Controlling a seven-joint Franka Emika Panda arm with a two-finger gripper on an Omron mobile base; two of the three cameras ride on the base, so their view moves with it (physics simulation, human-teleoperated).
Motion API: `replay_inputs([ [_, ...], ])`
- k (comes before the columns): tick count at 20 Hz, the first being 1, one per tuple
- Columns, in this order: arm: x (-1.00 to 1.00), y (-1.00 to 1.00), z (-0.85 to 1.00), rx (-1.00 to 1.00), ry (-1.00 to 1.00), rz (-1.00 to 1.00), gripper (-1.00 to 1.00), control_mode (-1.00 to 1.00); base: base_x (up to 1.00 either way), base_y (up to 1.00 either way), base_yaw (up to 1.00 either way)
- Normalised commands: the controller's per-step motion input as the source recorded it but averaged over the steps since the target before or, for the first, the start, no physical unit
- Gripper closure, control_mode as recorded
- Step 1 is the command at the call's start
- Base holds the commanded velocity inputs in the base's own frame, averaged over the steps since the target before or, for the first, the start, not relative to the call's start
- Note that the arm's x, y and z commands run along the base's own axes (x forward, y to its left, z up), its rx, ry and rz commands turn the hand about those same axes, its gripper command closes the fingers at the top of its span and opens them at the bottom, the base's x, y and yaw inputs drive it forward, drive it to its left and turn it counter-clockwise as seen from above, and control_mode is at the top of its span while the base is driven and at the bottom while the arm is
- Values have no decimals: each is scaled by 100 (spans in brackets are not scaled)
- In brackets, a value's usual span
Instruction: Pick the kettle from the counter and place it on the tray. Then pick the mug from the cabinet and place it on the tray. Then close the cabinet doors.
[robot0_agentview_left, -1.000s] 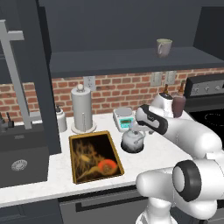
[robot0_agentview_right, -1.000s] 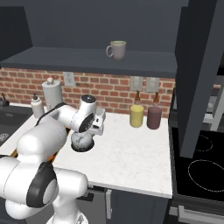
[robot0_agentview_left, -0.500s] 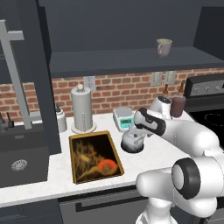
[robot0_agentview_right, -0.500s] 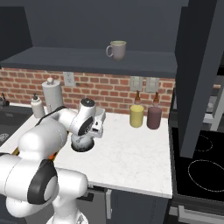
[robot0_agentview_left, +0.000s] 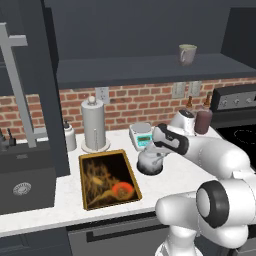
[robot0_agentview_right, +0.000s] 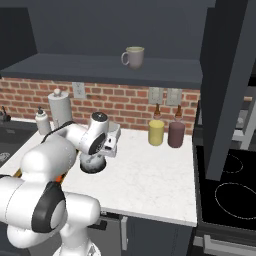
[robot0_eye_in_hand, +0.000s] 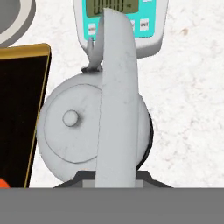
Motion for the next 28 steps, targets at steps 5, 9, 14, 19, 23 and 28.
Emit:
replay_inputs([
  [5, -18, 16, 2, 0, -1, 0, 100, -100, 0, 0, 0],
  [9, -39, 13, 5, 3, -5, -1, 100, -100, 0, 0, 0],
  [14, -36, 16, 21, 6, -5, -3, 100, -100, 0, 0, 0],
  [19, -14, 22, 50, 5, -7, 0, 100, -100, 0, 0, 0],
  [23, 0, 38, 43, 1, 0, -1, 100, -100, 0, 0, 0],
  [28, 9, 47, 32, 0, 5, 0, 100, -100, 0, 0, 0],
])
